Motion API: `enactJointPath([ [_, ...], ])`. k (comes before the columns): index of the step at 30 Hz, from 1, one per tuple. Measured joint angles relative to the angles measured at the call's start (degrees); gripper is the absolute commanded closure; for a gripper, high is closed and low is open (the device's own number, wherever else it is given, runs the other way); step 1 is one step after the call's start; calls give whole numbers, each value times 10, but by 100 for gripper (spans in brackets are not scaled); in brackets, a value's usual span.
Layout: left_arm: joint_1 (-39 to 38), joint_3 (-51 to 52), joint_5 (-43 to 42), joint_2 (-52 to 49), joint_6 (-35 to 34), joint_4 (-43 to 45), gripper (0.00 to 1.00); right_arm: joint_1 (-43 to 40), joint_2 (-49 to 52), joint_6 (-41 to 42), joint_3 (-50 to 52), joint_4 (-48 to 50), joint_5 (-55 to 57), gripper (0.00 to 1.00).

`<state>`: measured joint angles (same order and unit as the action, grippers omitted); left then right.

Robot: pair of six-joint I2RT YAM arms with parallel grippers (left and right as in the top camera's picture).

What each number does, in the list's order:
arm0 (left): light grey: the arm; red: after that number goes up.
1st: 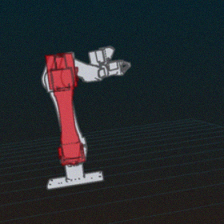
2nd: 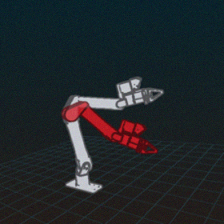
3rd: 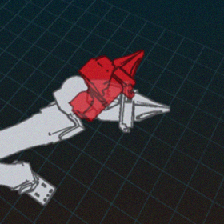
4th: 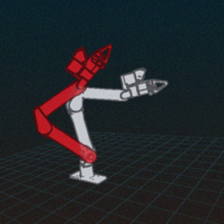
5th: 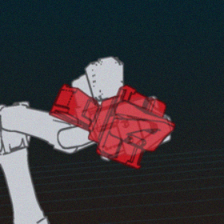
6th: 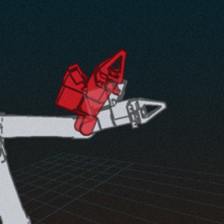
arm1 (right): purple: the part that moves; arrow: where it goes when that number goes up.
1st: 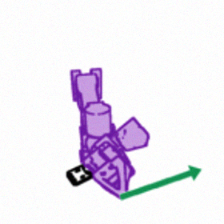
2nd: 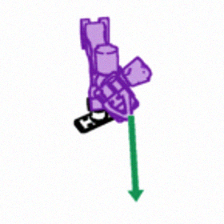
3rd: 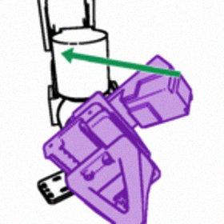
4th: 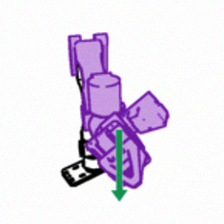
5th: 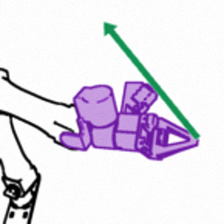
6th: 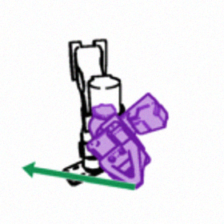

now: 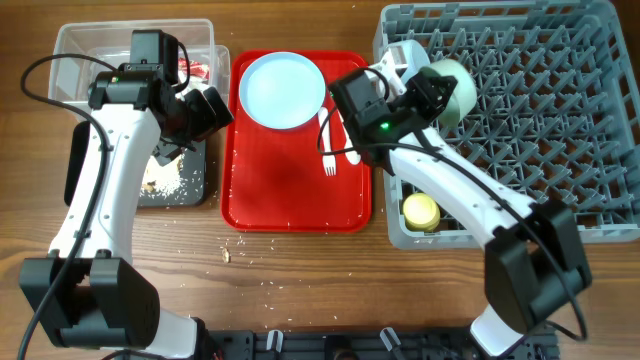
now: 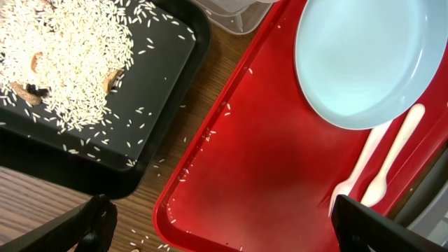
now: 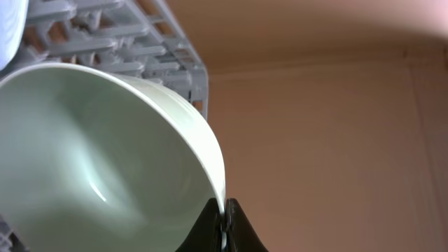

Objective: Sort waste into correct bins and load items into the dishwasher rack
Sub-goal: 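Move right gripper to the light-blue plate and grasp its rim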

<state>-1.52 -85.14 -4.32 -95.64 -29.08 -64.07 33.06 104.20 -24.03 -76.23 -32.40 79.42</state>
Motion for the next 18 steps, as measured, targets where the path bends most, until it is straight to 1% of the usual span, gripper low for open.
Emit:
enactJointPath([
  [5, 0, 0, 0, 0, 0, 0, 0, 10, 12, -8, 0, -45, -59, 96],
  [6, 0, 0, 0, 0, 0, 0, 0, 16, 12, -10, 0, -63, -82, 88],
  [7, 0, 0, 0, 0, 0, 0, 0, 21, 12, -10, 0, -75, -93, 71],
  [8, 0, 0, 0, 0, 0, 0, 0, 27, 12, -6, 0, -83, -107, 41],
  [9, 0, 0, 0, 0, 0, 0, 0, 35, 12, 1, 0, -87, -124, 28],
  [10, 0, 0, 0, 0, 0, 0, 0, 42, 13, 10, 0, -89, -143, 19],
  [11, 0, 0, 0, 0, 0, 0, 0, 44, 13, 13, 0, -89, -152, 14],
  [14, 0, 0, 0, 0, 0, 0, 0, 45, 13, 28, 0, -78, -169, 13],
  [16, 0, 0, 0, 0, 0, 0, 0, 45, 12, 33, 0, -49, -191, 13],
  [18, 0, 0, 0, 0, 0, 0, 0, 45, 3, 44, 2, 3, -227, 12],
])
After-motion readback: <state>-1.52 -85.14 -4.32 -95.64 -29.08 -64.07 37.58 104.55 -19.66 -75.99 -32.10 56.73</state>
